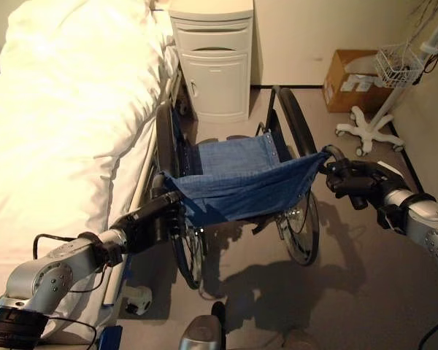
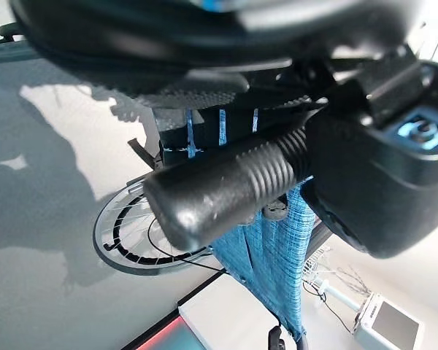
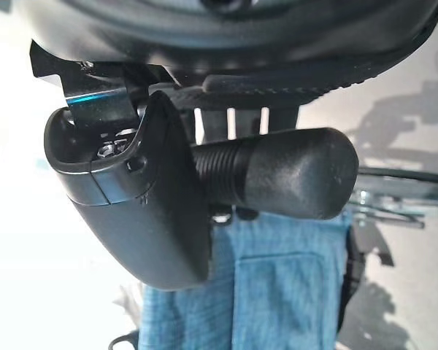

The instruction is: Push the wheelchair next to the bed

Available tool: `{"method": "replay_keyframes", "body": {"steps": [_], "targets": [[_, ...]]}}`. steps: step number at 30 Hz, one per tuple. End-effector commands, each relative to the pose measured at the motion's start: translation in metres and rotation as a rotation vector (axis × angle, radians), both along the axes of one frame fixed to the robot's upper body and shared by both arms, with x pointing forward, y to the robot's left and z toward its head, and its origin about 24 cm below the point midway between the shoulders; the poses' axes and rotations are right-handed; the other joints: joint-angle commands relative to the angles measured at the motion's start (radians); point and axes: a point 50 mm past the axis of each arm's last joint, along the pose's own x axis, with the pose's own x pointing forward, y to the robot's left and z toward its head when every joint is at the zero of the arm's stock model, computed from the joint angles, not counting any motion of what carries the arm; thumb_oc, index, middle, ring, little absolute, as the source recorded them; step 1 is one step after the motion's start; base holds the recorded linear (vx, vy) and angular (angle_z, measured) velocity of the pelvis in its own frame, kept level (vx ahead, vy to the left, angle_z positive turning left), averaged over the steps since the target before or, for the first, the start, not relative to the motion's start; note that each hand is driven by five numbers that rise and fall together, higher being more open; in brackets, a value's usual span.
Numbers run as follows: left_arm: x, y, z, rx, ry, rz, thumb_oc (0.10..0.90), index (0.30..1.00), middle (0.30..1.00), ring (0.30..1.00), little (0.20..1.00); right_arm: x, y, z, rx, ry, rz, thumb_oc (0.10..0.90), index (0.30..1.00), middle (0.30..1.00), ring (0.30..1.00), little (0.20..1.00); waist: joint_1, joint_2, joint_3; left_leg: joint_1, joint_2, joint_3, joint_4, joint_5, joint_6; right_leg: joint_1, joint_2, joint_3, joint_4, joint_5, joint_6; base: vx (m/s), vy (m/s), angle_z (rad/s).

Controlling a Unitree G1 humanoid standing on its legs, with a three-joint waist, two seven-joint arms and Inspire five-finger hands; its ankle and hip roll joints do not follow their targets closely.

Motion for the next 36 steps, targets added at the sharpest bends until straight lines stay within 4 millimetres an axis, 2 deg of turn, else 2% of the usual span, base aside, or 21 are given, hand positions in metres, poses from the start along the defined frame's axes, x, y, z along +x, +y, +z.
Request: {"method": "replay_keyframes", "body": {"steps": [1,4,7,9,13,15,17,20,22,23,24,25,26,27,29,31,34,36], "targets": [[0.027,0.008,0.082,-0.016,-0.422,0.005,0.4,0.3,0.3,0.3,0.3,-0.01,0.033,0.0,0.049,-0.04,0.249,0.4,0.3,0.3,0.3,0.3,-0.051,0.036,-0.161,-0.111,-0.001,-0.027,0.065,0.032,-0.022,0.039,0.045,-0.038,0.134,0.049,-0.03,0.12,0.114,-0.26],[0.03,0.005,0.08,-0.024,-0.422,0.013,0.4,0.3,0.3,0.3,0.3,-0.006,0.034,-0.001,0.058,-0.037,0.232,0.4,0.3,0.3,0.3,0.3,-0.059,0.032,-0.163,-0.111,-0.032,-0.032,0.074,0.016,-0.018,0.019,0.114,-0.037,0.053,0.012,-0.051,0.16,0.121,-0.23],[0.032,0.003,0.078,-0.049,-0.426,0.031,0.4,0.3,0.3,0.3,0.3,-0.004,0.034,-0.001,0.046,-0.037,0.237,0.4,0.3,0.3,0.3,0.3,-0.071,0.027,-0.152,-0.113,-0.046,-0.03,0.106,0.0,-0.027,0.004,0.139,-0.036,-0.038,0.015,-0.072,0.11,0.058,-0.17],[0.036,-0.003,0.077,-0.071,-0.426,0.039,0.4,0.3,0.3,0.3,0.3,-0.001,0.032,0.002,0.032,-0.047,0.231,0.4,0.3,0.3,0.3,0.3,-0.091,0.018,-0.136,-0.108,-0.063,-0.024,0.143,-0.028,-0.034,-0.012,0.153,-0.023,-0.145,0.066,-0.078,0.12,0.031,-0.21],[0.045,-0.008,0.073,-0.062,-0.425,0.041,0.4,0.3,0.3,0.3,0.3,0.005,0.031,0.01,0.021,-0.075,0.227,0.4,0.3,0.3,0.3,0.3,-0.133,-0.005,-0.122,-0.075,-0.092,-0.009,0.193,-0.079,-0.037,-0.082,0.135,0.014,-0.272,0.216,-0.04,0.15,-0.028,-0.06],[0.048,-0.007,0.076,-0.058,-0.434,0.046,0.4,0.3,0.3,0.3,0.3,0.006,0.034,0.014,0.025,-0.087,0.231,0.4,0.3,0.3,0.3,0.3,-0.15,-0.003,-0.121,-0.043,-0.086,0.003,0.187,-0.107,-0.032,-0.125,0.135,0.019,-0.257,0.237,-0.03,0.2,-0.063,0.15],[0.051,-0.006,0.079,-0.055,-0.44,0.05,0.4,0.3,0.3,0.3,0.3,0.008,0.036,0.017,0.035,-0.091,0.237,0.4,0.3,0.3,0.3,0.3,-0.159,0.001,-0.127,-0.016,-0.075,0.017,0.181,-0.112,-0.03,-0.141,0.145,0.003,-0.237,0.228,-0.035,0.23,-0.078,0.24],[0.052,-0.006,0.081,-0.045,-0.441,0.044,0.4,0.3,0.3,0.3,0.3,0.008,0.034,0.017,0.043,-0.082,0.233,0.4,0.3,0.3,0.3,0.3,-0.167,0.004,-0.145,-0.013,-0.063,0.01,0.212,-0.083,-0.043,-0.13,0.172,0.0,-0.237,0.207,-0.054,0.21,-0.075,0.14],[0.051,-0.006,0.08,-0.059,-0.434,0.053,0.4,0.3,0.3,0.3,0.3,0.007,0.032,0.016,0.043,-0.069,0.229,0.4,0.3,0.3,0.3,0.3,-0.165,0.004,-0.157,-0.015,-0.04,0.007,0.267,-0.034,-0.074,-0.114,0.181,-0.029,-0.24,0.188,-0.076,0.22,-0.071,0.17],[0.05,-0.006,0.08,-0.063,-0.43,0.065,0.4,0.3,0.3,0.3,0.3,0.006,0.032,0.015,0.036,-0.063,0.232,0.4,0.3,0.3,0.3,0.3,-0.163,0.005,-0.164,-0.022,-0.017,0.003,0.328,0.029,-0.107,-0.1,0.186,-0.052,-0.249,0.179,-0.096,0.2,-0.077,0.12],[0.051,-0.007,0.08,-0.065,-0.429,0.069,0.4,0.3,0.3,0.3,0.3,0.006,0.033,0.016,0.03,-0.063,0.233,0.4,0.3,0.3,0.3,0.3,-0.163,0.002,-0.164,-0.037,-0.009,-0.007,0.394,0.066,-0.127,-0.092,0.185,-0.061,-0.254,0.176,-0.106,0.17,-0.071,0.14],[0.051,-0.007,0.08,-0.066,-0.427,0.073,0.4,0.3,0.3,0.3,0.3,0.007,0.033,0.017,0.028,-0.063,0.234,0.4,0.3,0.3,0.3,0.3,-0.163,0.002,-0.165,-0.042,-0.006,-0.009,0.407,0.072,-0.131,-0.09,0.185,-0.064,-0.256,0.175,-0.108,0.15,-0.062,0.22],[0.051,-0.006,0.078,-0.072,-0.425,0.082,0.4,0.3,0.3,0.3,0.3,0.008,0.034,0.019,0.017,-0.064,0.24,0.4,0.3,0.3,0.3,0.3,-0.156,-0.007,-0.164,-0.076,-0.013,-0.023,0.521,0.099,-0.144,-0.077,0.173,-0.082,-0.262,0.172,-0.12,0.15,-0.035,0.36],[0.052,-0.005,0.078,-0.075,-0.425,0.084,0.4,0.3,0.3,0.3,0.3,0.009,0.035,0.021,0.015,-0.063,0.242,0.4,0.3,0.3,0.3,0.3,-0.152,-0.009,-0.162,-0.096,-0.016,-0.03,0.553,0.103,-0.145,-0.073,0.173,-0.085,-0.258,0.168,-0.126,0.19,-0.016,0.23],[0.052,-0.003,0.077,-0.081,-0.424,0.089,0.4,0.3,0.3,0.3,0.3,0.01,0.036,0.023,0.015,-0.061,0.245,0.4,0.3,0.3,0.3,0.3,-0.15,-0.007,-0.155,-0.118,-0.004,-0.029,0.538,0.104,-0.141,-0.066,0.176,-0.084,-0.251,0.162,-0.13,0.15,0.044,-0.01],[0.051,-0.001,0.072,-0.078,-0.418,0.098,0.4,0.3,0.3,0.3,0.3,0.011,0.037,0.022,0.005,-0.052,0.251,0.4,0.3,0.3,0.3,0.3,-0.144,0.003,-0.143,-0.113,0.028,-0.022,0.367,0.095,-0.122,-0.046,0.189,-0.063,-0.248,0.153,-0.118,0.21,0.153,0.03],[0.046,0.004,0.065,-0.078,-0.416,0.104,0.4,0.3,0.3,0.3,0.3,0.01,0.038,0.018,0.0,-0.048,0.251,0.4,0.3,0.3,0.3,0.3,-0.121,0.018,-0.133,-0.105,0.039,-0.058,0.123,0.128,-0.117,0.001,0.211,-0.02,-0.264,0.135,-0.101,0.19,0.156,-0.05],[0.042,0.003,0.059,-0.085,-0.409,0.106,0.4,0.3,0.3,0.3,0.3,0.007,0.035,0.014,0.004,-0.043,0.246,0.4,0.3,0.3,0.3,0.3,-0.11,0.019,-0.128,-0.113,0.038,-0.084,0.1,0.145,-0.117,0.02,0.21,-0.004,-0.265,0.124,-0.098,0.21,0.143,-0.21]]}}
